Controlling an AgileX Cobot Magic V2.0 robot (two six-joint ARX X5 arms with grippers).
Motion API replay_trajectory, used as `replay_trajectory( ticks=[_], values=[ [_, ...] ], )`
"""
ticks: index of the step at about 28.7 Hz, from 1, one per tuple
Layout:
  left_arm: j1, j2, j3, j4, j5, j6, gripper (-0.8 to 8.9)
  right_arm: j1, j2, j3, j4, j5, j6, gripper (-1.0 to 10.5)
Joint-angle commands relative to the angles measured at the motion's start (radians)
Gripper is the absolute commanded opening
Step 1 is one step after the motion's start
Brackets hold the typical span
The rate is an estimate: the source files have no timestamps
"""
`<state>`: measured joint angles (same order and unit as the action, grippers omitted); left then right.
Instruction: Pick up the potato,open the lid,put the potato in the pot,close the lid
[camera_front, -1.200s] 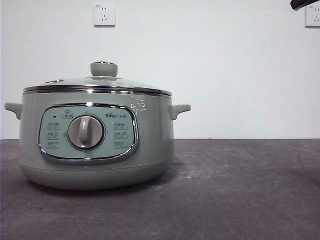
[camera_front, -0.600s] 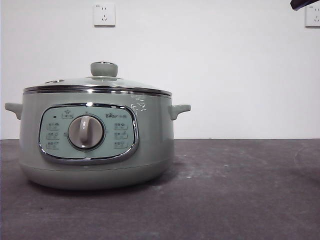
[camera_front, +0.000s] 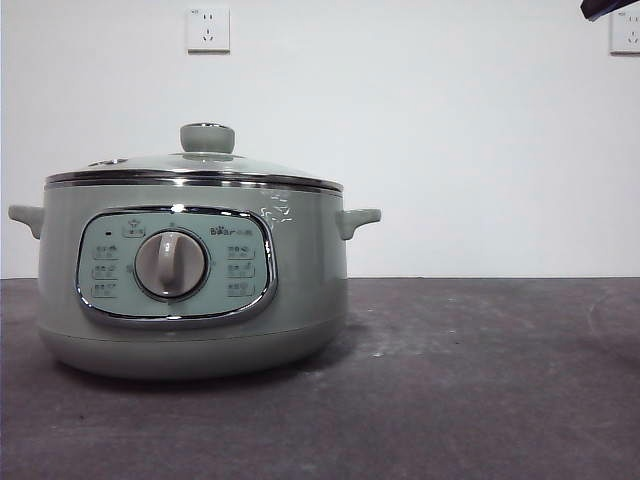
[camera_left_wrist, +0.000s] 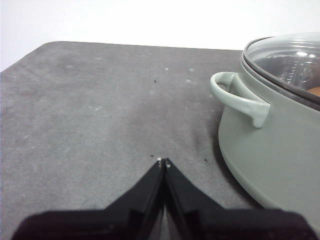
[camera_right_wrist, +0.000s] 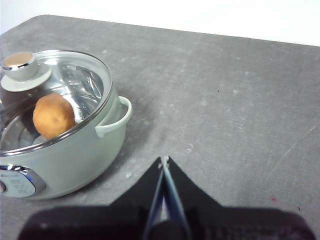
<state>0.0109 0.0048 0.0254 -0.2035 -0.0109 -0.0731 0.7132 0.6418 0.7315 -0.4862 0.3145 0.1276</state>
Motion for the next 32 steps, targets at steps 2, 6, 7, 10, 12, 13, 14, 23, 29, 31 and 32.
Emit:
replay_trajectory(
  ticks=[2, 6, 7, 10, 12, 13, 14, 23, 29, 31, 32],
  values=[
    [0.003, -0.003, -0.016, 0.003, 0.005, -0.010, -0.03, 0.000, -0.002, -0.007, 0.006, 0.002, 0.010, -0.2],
    [0.003, -0.003, -0.016, 0.003, 0.005, -0.010, -0.03, -0.011, -0.043, -0.007, -0.009, 0.034, -0.036, -0.2],
    [0.003, -0.003, -0.016, 0.004, 0.006, -0.010, -0.03, -0.032, -0.076, -0.007, -0.016, 0.035, -0.051, -0.2],
    [0.003, -0.003, -0.016, 0.004, 0.006, -0.010, -0.03, -0.156, -0.161, -0.033, -0.015, 0.016, -0.058, -0.2],
    [0.003, -0.003, -0.016, 0.004, 0.006, -0.010, -0.03, -0.273, -0.233, -0.090, 0.003, -0.066, -0.064, -0.2],
    [0.003, -0.003, -0.016, 0.004, 0.006, -0.010, -0.03, -0.337, -0.274, -0.135, 0.025, -0.116, -0.066, -0.2],
    [0.003, -0.003, -0.016, 0.004, 0.006, -0.010, -0.03, -0.385, -0.307, -0.179, 0.055, -0.148, -0.066, -0.2],
    [0.003, -0.003, -0.016, 0.003, 0.006, -0.010, -0.03, -0.525, -0.512, -0.521, 0.297, -0.341, -0.049, -0.2],
    [0.003, -0.003, -0.016, 0.003, 0.006, -0.010, -0.03, -0.530, -0.587, -0.653, 0.344, -0.335, 0.013, -0.2],
    [0.003, -0.003, -0.016, 0.004, 0.006, -0.010, -0.03, -0.530, -0.597, -0.678, 0.343, -0.336, 0.014, -0.2],
    [0.003, -0.003, -0.016, 0.003, 0.006, -0.010, -0.03, -0.529, -0.600, -0.685, 0.343, -0.337, 0.016, -0.2]
  ],
)
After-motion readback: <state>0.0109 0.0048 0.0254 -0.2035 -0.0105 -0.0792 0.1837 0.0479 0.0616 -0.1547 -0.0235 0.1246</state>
